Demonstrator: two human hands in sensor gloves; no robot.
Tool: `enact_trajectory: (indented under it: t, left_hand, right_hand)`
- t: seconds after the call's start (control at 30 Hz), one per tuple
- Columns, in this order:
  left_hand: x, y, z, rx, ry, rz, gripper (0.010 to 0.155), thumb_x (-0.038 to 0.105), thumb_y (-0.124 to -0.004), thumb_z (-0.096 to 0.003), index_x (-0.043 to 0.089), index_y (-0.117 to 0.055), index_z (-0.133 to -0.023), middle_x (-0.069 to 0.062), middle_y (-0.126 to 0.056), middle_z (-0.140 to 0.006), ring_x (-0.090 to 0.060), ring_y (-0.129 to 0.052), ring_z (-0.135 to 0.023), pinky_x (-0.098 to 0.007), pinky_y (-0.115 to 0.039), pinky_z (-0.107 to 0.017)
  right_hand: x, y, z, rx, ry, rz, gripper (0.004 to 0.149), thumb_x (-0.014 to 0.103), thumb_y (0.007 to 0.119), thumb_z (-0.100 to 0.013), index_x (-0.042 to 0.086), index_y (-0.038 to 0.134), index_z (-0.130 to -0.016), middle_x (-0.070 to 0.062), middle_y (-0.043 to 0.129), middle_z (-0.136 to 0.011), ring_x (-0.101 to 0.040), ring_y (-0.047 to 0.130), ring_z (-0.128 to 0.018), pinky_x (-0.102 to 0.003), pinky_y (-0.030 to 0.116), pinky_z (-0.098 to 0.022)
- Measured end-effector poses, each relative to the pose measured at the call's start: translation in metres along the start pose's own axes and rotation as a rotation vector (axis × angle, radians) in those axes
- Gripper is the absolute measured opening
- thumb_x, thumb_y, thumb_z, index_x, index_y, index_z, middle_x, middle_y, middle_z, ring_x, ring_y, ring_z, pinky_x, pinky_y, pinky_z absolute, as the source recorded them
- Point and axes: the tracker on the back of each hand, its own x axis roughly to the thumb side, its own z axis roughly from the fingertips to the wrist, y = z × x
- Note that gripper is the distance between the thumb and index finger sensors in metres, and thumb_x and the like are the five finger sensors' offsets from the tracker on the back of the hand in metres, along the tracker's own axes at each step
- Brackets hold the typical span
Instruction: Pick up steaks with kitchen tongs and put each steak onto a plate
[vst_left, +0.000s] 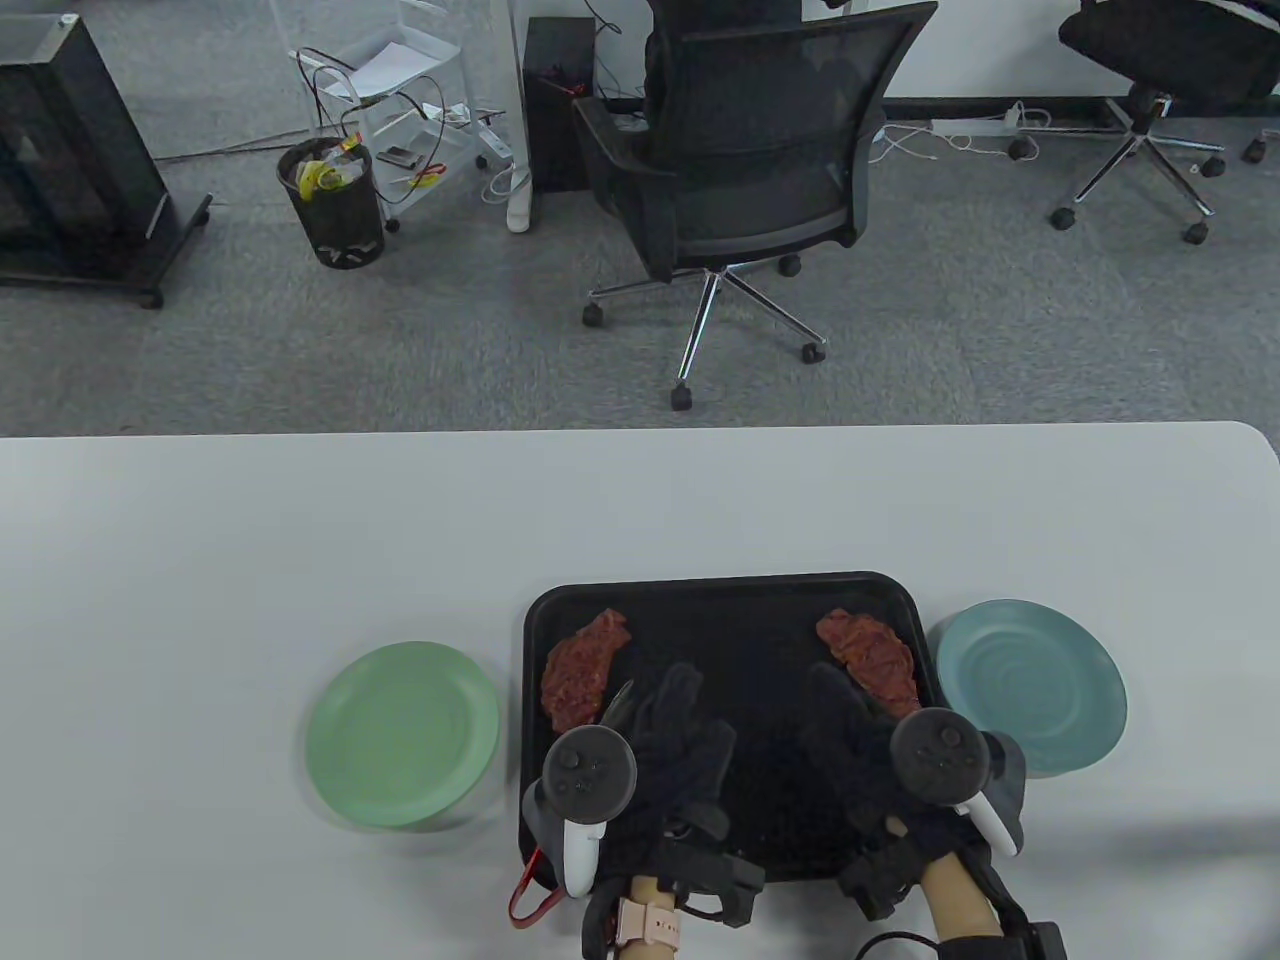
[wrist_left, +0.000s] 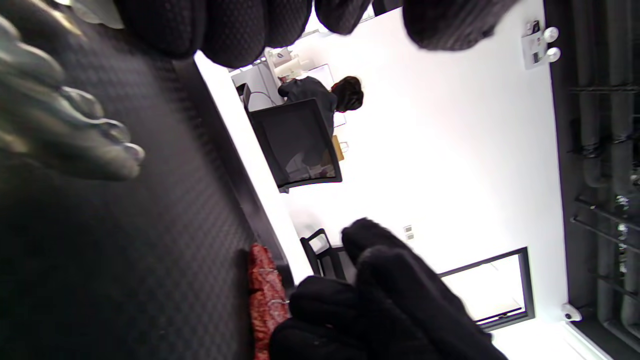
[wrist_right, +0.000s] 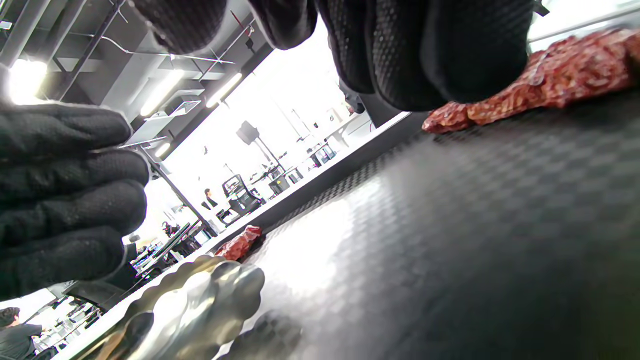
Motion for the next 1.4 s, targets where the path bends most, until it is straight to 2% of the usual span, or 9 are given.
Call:
enact_trajectory:
  t: [0.23,0.43,0.5,0.57,0.63,0.8,1.17,1.27,1.4]
  left_hand:
    - [0.040,0.010,0.009,0.018,-0.126,-0.115,0.075,0.044,-0.074,-0.0456,0.017,-0.046,-0.109,-0.020,-0.052,-0.107,-0.047,-0.064,-0.087,-0.051,-0.066,-0.063]
    - [0.062,0.034,0.022,0.038,-0.112,-0.500,0.079,0.046,-0.076,-0.0449,0.016,-0.044,-0.110,-0.021,-0.049,-0.109,-0.049,-0.060,-0.089,-0.053,-0.062,-0.066]
    - [0.058,0.045,0.026,0.014,-0.041,-0.708,0.082,0.048,-0.077,-0.0443,0.014,-0.041,-0.111,-0.021,-0.047,-0.110,-0.050,-0.057,-0.091,-0.054,-0.060,-0.067]
    - [0.043,0.054,0.028,-0.074,0.084,-0.896,0.089,0.053,-0.077,-0.0429,0.013,-0.036,-0.112,-0.021,-0.042,-0.111,-0.050,-0.053,-0.093,-0.055,-0.058,-0.069]
    - [0.025,0.058,0.028,-0.160,0.182,-0.986,0.097,0.060,-0.077,-0.0407,0.011,-0.031,-0.112,-0.022,-0.039,-0.112,-0.051,-0.050,-0.095,-0.056,-0.057,-0.069]
    - [-0.015,0.051,0.019,-0.277,0.394,-1.022,0.104,0.065,-0.078,-0.0375,0.005,-0.032,-0.110,-0.026,-0.041,-0.109,-0.054,-0.052,-0.091,-0.055,-0.059,-0.067]
    - [-0.027,0.026,0.011,-0.267,0.411,-1.315,0.102,0.065,-0.078,-0.0360,0.007,-0.038,-0.109,-0.023,-0.056,-0.104,-0.051,-0.066,-0.085,-0.052,-0.068,-0.062]
    - [-0.025,0.022,0.011,-0.249,0.389,-1.339,0.102,0.063,-0.082,-0.0315,0.008,-0.042,-0.108,-0.021,-0.063,-0.100,-0.048,-0.072,-0.082,-0.051,-0.072,-0.059]
    - [-0.022,0.022,0.013,-0.222,0.346,-1.344,0.098,0.061,-0.082,-0.0327,0.011,-0.044,-0.107,-0.020,-0.063,-0.097,-0.046,-0.078,-0.078,-0.048,-0.077,-0.056]
  right_hand:
    - [-0.001,-0.003,0.002,0.010,-0.004,0.004,0.064,0.040,0.069,-0.049,0.013,0.052,-0.105,-0.028,0.069,-0.096,-0.049,0.077,-0.073,-0.054,0.072,-0.052]
    - [-0.005,-0.010,0.005,-0.004,-0.005,-0.009,0.064,0.040,0.069,-0.049,0.013,0.053,-0.105,-0.028,0.070,-0.096,-0.049,0.077,-0.073,-0.054,0.072,-0.052]
    - [-0.007,-0.010,0.004,-0.004,0.005,-0.019,0.064,0.040,0.069,-0.049,0.013,0.053,-0.105,-0.028,0.069,-0.096,-0.049,0.077,-0.073,-0.054,0.072,-0.052]
    - [-0.009,-0.010,0.003,-0.004,0.013,-0.029,0.064,0.040,0.069,-0.049,0.013,0.053,-0.105,-0.028,0.069,-0.096,-0.049,0.077,-0.073,-0.054,0.072,-0.052]
    - [-0.010,-0.010,0.002,-0.005,0.016,-0.031,0.064,0.040,0.069,-0.049,0.012,0.053,-0.105,-0.028,0.070,-0.096,-0.049,0.077,-0.073,-0.054,0.072,-0.052]
    - [-0.011,-0.008,0.003,0.009,0.022,0.006,0.064,0.040,0.069,-0.049,0.012,0.054,-0.105,-0.028,0.070,-0.096,-0.049,0.077,-0.073,-0.054,0.072,-0.052]
    - [-0.012,-0.007,0.003,0.021,0.029,0.027,0.063,0.039,0.069,-0.049,0.011,0.055,-0.104,-0.028,0.070,-0.095,-0.049,0.078,-0.072,-0.054,0.073,-0.051]
    - [-0.012,-0.007,0.003,0.024,0.029,0.028,0.063,0.039,0.069,-0.049,0.011,0.055,-0.104,-0.028,0.071,-0.095,-0.049,0.078,-0.072,-0.054,0.073,-0.051]
    - [-0.012,-0.006,0.003,0.025,0.028,0.027,0.063,0.039,0.069,-0.049,0.011,0.055,-0.104,-0.028,0.071,-0.095,-0.049,0.078,-0.072,-0.054,0.073,-0.051]
